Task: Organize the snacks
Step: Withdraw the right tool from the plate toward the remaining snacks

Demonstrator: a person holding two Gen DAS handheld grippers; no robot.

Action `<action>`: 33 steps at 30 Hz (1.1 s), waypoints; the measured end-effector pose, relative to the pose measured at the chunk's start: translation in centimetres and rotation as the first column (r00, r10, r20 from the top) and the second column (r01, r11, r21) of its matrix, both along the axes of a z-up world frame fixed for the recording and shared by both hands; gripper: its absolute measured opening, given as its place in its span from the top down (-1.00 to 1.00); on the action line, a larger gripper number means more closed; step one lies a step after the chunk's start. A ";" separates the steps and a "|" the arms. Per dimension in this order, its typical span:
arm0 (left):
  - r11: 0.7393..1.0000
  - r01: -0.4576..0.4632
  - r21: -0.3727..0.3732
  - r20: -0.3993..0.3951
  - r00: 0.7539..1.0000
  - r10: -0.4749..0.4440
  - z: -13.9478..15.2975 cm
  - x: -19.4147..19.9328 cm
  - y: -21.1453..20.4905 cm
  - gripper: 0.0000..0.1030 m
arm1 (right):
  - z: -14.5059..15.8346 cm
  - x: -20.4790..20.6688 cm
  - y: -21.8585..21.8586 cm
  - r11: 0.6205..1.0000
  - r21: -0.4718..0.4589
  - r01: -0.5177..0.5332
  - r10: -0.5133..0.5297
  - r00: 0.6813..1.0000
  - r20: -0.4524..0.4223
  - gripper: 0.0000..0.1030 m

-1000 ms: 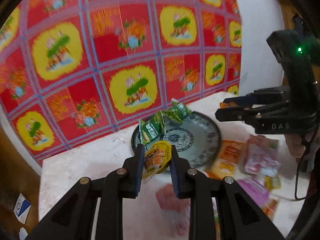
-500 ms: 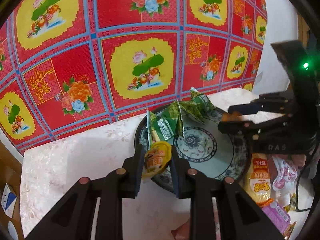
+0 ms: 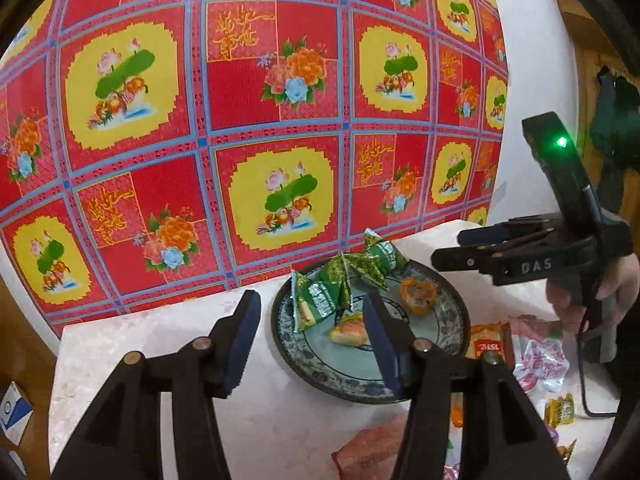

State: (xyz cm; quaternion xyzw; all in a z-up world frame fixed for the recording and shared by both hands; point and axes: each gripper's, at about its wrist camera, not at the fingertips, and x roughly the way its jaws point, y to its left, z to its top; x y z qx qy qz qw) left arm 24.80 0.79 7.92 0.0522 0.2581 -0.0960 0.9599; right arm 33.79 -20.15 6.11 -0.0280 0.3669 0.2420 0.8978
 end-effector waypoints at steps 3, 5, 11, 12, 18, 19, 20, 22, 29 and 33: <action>1.000 -0.013 0.016 -0.006 1.000 0.013 -0.2 0.2 -0.1 -0.09 | 0.3 -0.3 -0.6 0.999 0.032 -0.006 0.006 1.000 -0.001 -0.39; 0.999 -0.024 0.021 -0.013 1.000 0.024 -0.3 0.3 0.0 -0.09 | 0.5 -0.7 -0.7 0.999 0.046 -0.013 0.013 1.000 0.007 -0.39; 1.000 -0.003 0.014 -0.060 0.998 0.003 -0.7 0.7 0.2 -0.09 | 0.6 -2.3 0.5 0.995 0.008 -0.095 0.094 0.995 0.015 -0.39; 1.000 0.000 0.019 -0.078 0.997 0.001 -0.8 1.0 0.1 -0.09 | 0.6 -2.5 1.0 0.994 -0.012 -0.108 0.108 0.994 0.018 -0.39; 1.000 0.002 0.019 -0.122 0.992 0.000 -0.2 0.2 -0.3 -0.09 | 1.1 -4.7 2.8 0.987 -0.100 -0.128 0.130 0.992 0.006 -0.39; 1.000 0.005 0.014 -0.119 0.993 -0.003 0.2 -0.4 -0.3 -0.09 | 1.4 -5.1 2.7 0.986 -0.109 -0.124 0.126 0.992 0.014 -0.39; 1.000 0.009 0.013 -0.115 0.993 -0.007 0.7 -0.8 -0.4 -0.09 | 1.8 -5.5 2.6 0.986 -0.114 -0.119 0.122 0.992 0.021 -0.39; 1.000 0.013 0.019 -0.101 0.995 -0.011 1.8 -2.1 -0.4 -0.09 | 2.8 -6.7 2.2 0.987 -0.112 -0.113 0.118 0.992 0.041 -0.39; 0.999 0.003 -0.036 -0.072 0.997 -0.005 4.6 -6.9 0.1 -0.09 | 4.5 -11.0 0.6 0.991 -0.087 -0.099 0.106 0.992 0.073 -0.39; 0.999 -0.026 -0.020 -0.078 0.997 0.024 4.3 -9.6 0.1 -0.09 | 4.2 -13.4 -0.5 0.993 -0.071 -0.098 0.103 0.992 0.072 -0.39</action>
